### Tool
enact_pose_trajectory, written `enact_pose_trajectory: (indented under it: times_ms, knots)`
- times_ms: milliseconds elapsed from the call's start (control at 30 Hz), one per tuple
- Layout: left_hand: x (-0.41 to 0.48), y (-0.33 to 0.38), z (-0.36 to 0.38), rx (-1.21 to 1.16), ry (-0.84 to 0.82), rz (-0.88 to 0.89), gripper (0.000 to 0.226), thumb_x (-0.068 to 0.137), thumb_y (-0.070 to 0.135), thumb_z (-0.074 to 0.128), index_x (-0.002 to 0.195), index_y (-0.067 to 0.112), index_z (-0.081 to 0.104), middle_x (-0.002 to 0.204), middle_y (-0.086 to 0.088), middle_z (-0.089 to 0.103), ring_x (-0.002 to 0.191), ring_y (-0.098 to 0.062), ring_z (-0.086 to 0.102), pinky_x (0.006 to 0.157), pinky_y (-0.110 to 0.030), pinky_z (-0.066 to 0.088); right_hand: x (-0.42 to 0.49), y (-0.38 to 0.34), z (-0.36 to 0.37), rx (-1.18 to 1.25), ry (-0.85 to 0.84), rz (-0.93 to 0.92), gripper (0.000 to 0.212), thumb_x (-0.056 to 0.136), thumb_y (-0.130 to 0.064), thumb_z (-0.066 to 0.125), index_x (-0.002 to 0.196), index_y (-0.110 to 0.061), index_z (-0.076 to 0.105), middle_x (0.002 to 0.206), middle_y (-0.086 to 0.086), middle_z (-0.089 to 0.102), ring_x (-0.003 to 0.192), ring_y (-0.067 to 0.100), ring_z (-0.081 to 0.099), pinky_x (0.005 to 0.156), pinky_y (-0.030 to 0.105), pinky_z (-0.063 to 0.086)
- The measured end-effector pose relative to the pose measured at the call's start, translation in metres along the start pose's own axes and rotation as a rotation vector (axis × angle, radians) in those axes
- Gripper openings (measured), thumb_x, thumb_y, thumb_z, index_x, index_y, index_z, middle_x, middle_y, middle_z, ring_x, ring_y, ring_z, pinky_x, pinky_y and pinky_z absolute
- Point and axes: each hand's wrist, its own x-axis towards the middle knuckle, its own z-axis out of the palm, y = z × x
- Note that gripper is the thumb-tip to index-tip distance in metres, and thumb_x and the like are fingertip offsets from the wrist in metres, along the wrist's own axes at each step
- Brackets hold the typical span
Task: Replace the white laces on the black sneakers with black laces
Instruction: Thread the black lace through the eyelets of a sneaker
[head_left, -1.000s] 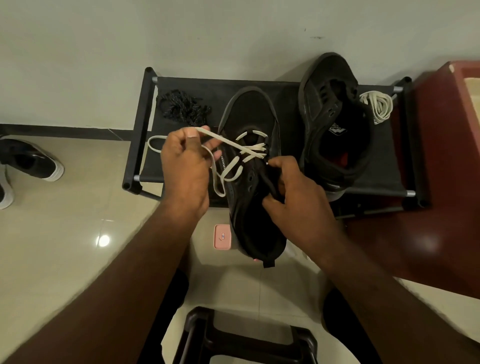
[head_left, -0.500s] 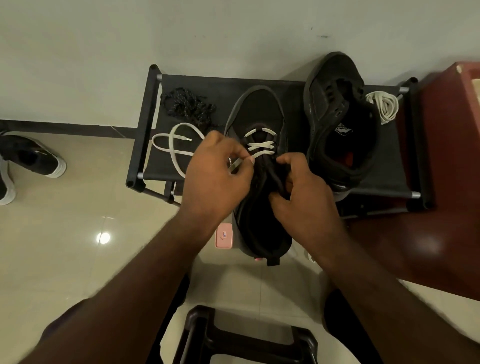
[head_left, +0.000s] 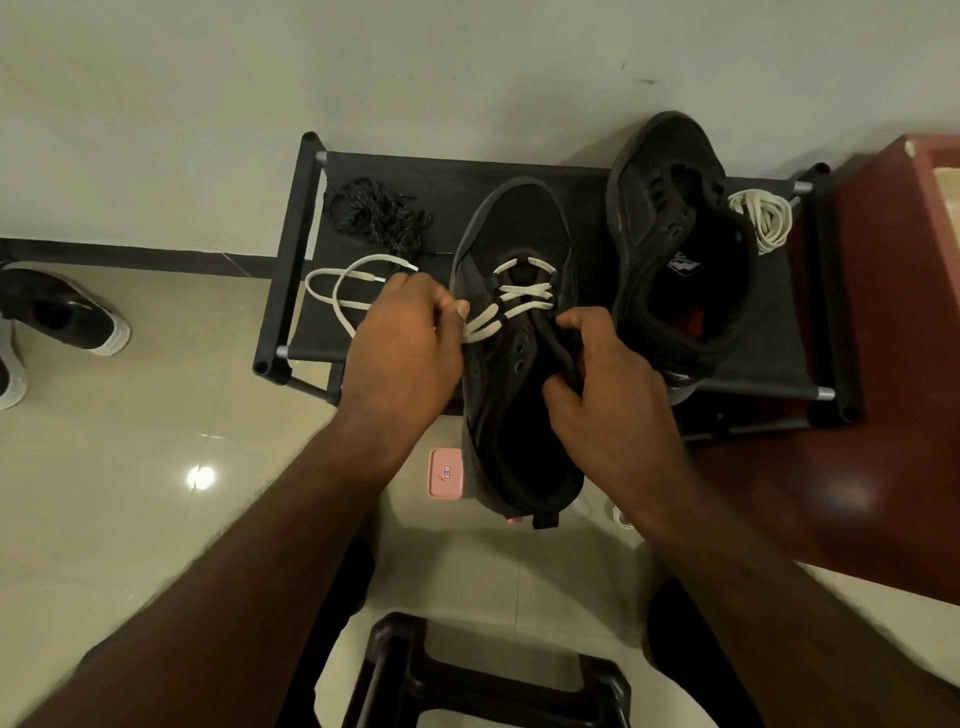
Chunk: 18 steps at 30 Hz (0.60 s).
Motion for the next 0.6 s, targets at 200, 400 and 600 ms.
enact_pose_trajectory:
  times_ms: [200,400,600]
  knots:
    - [-0.028,0.014,-0.004,-0.041,-0.231,-0.018,0.029,0.082,0.046,0.068,0.091,0.024,0.050,0.088,0.006,0.055,0.078,-0.012,0.054,0.066,-0.031,0.046,0.000,0.000,0.000,0.076,-0.054,0.031,0.050,0.086,-0.018,0.069,0.128,-0.029,0.043,0.098,-0.006,0.069,0.088,0.011,0.068,0.076,0.034,0.059]
    - [-0.035,0.013,0.003,0.081,-0.320,-0.092,0.031,0.079,0.039,0.070,0.081,0.020,0.046,0.078,0.003,0.057,0.072,-0.018,0.056,0.064,-0.032,0.048,-0.002,-0.005,0.001,-0.040,-0.074,-0.013,0.051,0.084,-0.019,0.065,0.126,-0.028,0.038,0.095,-0.005,0.067,0.086,0.016,0.067,0.077,0.041,0.057]
    - [-0.033,0.008,-0.001,0.103,-0.474,-0.104,0.029,0.078,0.039,0.071,0.089,0.024,0.049,0.082,0.006,0.059,0.078,-0.018,0.061,0.072,-0.036,0.054,0.003,-0.004,-0.017,0.207,-0.086,-0.016,0.040,0.083,-0.033,0.063,0.120,-0.024,0.056,0.068,-0.010,0.061,0.057,0.003,0.055,0.059,0.025,0.048]
